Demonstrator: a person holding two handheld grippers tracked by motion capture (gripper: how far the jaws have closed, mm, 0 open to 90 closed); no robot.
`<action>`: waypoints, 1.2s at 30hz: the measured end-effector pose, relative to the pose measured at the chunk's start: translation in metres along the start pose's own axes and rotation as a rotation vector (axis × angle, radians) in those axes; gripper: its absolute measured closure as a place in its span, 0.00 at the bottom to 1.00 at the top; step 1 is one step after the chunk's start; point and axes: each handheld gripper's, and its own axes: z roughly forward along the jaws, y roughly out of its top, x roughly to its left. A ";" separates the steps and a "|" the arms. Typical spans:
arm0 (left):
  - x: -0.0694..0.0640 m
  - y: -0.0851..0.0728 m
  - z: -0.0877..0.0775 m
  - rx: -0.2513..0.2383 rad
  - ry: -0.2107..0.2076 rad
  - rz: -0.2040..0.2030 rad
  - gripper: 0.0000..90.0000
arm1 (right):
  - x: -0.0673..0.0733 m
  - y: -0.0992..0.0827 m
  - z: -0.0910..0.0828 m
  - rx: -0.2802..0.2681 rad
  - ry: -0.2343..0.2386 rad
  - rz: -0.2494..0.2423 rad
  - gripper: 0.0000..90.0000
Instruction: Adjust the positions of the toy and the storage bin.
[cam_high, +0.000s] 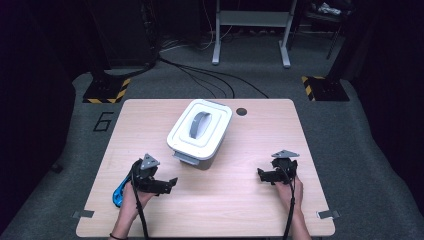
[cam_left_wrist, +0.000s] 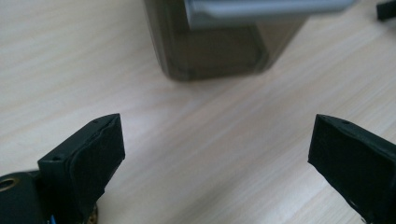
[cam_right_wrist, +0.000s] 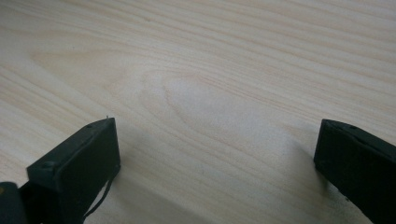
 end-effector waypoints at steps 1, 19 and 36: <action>0.001 0.007 -0.003 -0.003 0.005 0.006 0.04 | 0.000 0.000 0.000 0.002 0.000 0.006 0.00; 0.012 0.089 -0.010 -0.036 -0.005 0.008 0.03 | -0.001 0.000 0.000 -0.009 0.009 -0.008 0.01; 0.000 0.145 0.030 -0.015 0.027 0.078 0.03 | -0.001 0.000 0.000 -0.014 0.010 -0.006 0.03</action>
